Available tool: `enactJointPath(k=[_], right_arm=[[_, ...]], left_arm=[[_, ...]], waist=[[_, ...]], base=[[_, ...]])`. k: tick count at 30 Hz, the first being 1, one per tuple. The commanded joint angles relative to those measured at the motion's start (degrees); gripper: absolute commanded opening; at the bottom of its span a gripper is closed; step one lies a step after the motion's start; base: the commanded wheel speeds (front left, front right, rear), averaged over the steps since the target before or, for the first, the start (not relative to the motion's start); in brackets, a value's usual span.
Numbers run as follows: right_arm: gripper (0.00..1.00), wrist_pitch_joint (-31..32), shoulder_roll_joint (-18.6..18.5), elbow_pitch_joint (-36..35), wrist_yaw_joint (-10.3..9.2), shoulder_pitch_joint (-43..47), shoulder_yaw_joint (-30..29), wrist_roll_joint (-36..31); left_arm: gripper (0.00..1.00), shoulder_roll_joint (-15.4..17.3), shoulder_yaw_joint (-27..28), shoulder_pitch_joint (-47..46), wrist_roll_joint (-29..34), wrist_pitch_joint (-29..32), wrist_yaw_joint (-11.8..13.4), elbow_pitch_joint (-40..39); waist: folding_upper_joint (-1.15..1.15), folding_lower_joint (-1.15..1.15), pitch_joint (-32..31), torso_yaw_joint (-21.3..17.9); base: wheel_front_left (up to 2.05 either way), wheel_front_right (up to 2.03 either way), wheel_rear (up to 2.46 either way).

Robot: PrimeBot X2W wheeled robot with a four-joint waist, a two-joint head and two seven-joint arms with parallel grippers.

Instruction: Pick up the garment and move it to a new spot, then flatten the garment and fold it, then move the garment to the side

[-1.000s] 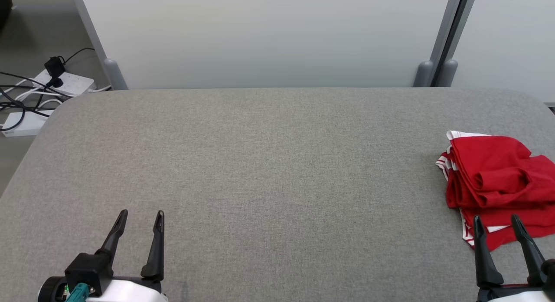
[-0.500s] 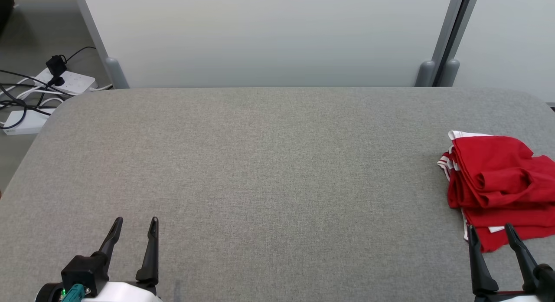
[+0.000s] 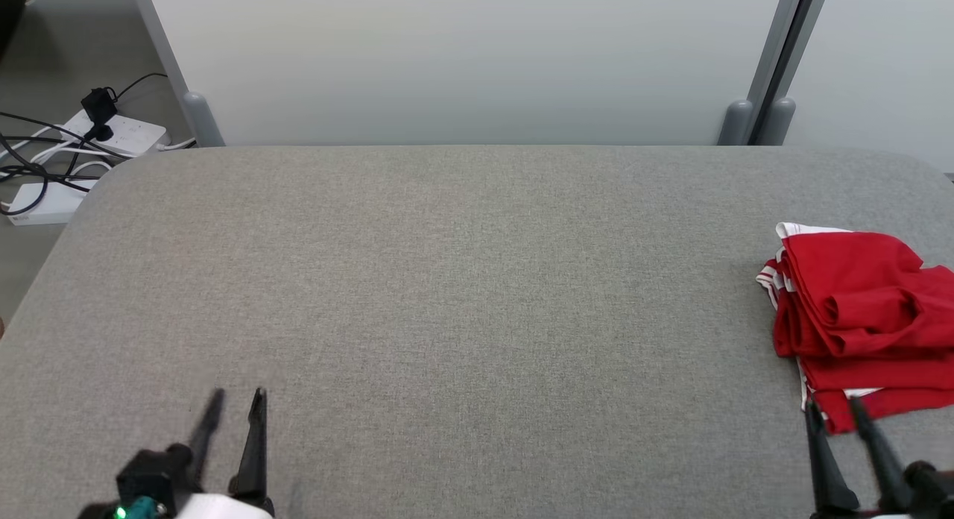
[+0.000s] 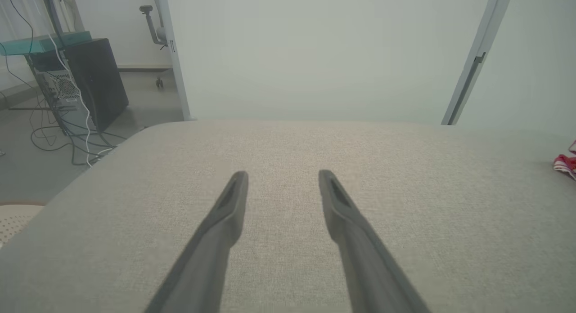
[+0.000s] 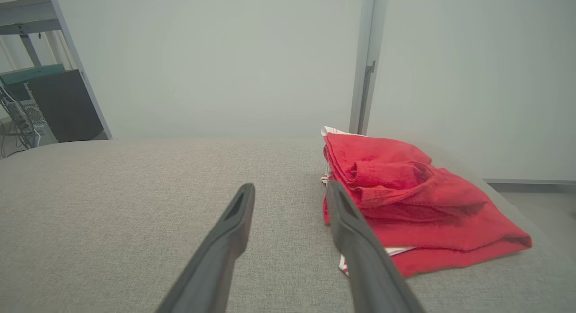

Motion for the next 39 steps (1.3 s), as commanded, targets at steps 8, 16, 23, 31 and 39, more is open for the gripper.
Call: enactJointPath(k=[8,16,23,31,39], right_arm=[[0.0,1.01,-0.12,0.36,0.0,-0.85,0.01,5.44],[0.0,2.09,-0.2,1.15,0.0,-1.9,-0.01,10.98],[0.0,2.9,-0.25,1.68,0.0,-2.63,-0.04,15.13],[0.0,3.98,-0.3,2.36,0.0,-3.59,-0.09,20.62],[0.0,5.08,-0.33,3.04,0.0,-4.54,-0.15,26.12]], left_arm=[[0.0,-0.8,1.4,-0.44,-4.14,1.11,-1.11,0.02],[0.0,-1.72,2.82,-1.1,-8.36,2.28,-2.31,0.6],[0.0,-2.42,3.89,-1.56,-11.51,3.16,-3.22,1.01],[0.0,-3.36,5.33,-2.14,-15.69,4.34,-4.42,1.51],[0.0,-4.32,6.79,-2.69,-19.87,5.53,-5.62,1.86]], waist=[[0.0,0.11,-0.08,-0.09],[0.0,0.0,0.1,-0.19],[0.0,0.0,0.14,-0.26],[0.0,0.0,0.19,-0.36],[0.0,0.0,0.24,-0.45]], base=[[0.0,0.0,0.0],[0.0,0.0,0.0],[0.0,0.0,0.0],[0.0,0.0,0.0],[0.0,0.0,0.0]])
